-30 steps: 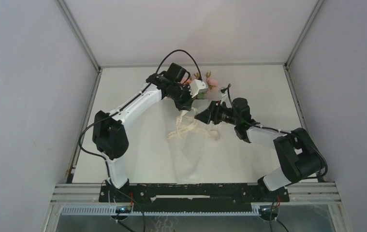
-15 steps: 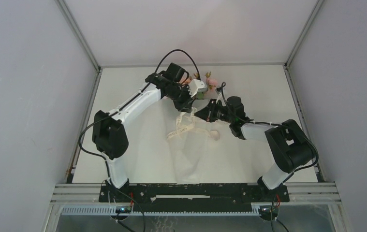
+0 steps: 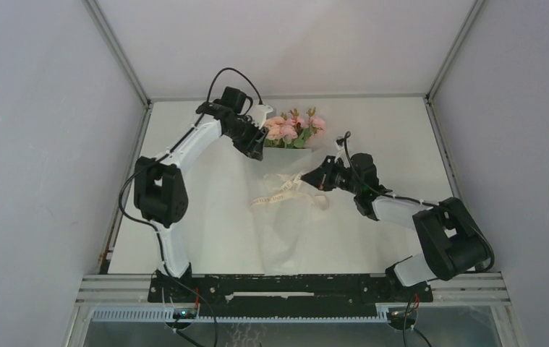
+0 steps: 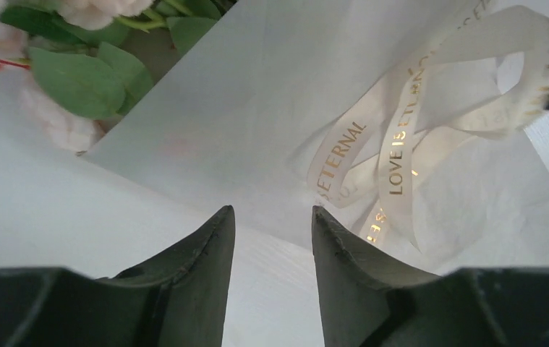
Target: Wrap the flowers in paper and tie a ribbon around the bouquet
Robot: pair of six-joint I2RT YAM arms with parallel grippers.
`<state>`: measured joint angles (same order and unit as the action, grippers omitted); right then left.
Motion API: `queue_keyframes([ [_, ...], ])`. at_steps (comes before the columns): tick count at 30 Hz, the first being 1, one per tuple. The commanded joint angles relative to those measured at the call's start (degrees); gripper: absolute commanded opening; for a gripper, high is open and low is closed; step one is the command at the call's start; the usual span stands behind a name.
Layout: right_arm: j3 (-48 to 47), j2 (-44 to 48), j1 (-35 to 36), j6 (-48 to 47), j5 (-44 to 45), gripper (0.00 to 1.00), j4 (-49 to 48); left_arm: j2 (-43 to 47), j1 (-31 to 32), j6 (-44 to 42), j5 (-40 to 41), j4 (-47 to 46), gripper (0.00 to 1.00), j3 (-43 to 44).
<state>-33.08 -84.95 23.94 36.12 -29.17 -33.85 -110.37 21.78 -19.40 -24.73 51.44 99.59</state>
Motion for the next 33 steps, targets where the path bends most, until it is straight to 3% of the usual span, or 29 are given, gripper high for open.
queue_keyframes([
  [1,3.1,5.4,0.8,-1.5,1.5,0.00,1.0,-2.8,2.9,1.1,1.1,-0.5,0.51,-0.5],
  [6,3.8,7.7,0.9,-1.6,2.1,0.00,2.0,-3.4,5.5,-1.6,-0.8,-0.3,0.63,-2.5],
  [11,2.7,7.8,0.9,-0.8,1.5,0.00,0.1,-5.1,7.5,-0.4,3.4,-2.4,0.65,-4.1],
  [20,-2.3,7.6,1.1,-2.1,0.4,0.00,2.1,-5.6,7.6,1.5,11.3,-7.3,0.42,-7.9],
  [22,-3.3,7.5,1.1,-2.2,0.6,0.00,2.5,-5.3,7.6,1.3,11.8,-8.0,0.32,-8.8],
  [25,-5.4,6.5,1.1,-2.3,1.5,0.00,3.2,-4.5,7.7,1.2,9.8,-7.2,0.02,-9.9],
  [33,-12.5,0.5,0.9,-1.8,12.1,0.00,10.0,8.5,7.5,3.7,-1.6,-9.7,0.00,-17.6],
])
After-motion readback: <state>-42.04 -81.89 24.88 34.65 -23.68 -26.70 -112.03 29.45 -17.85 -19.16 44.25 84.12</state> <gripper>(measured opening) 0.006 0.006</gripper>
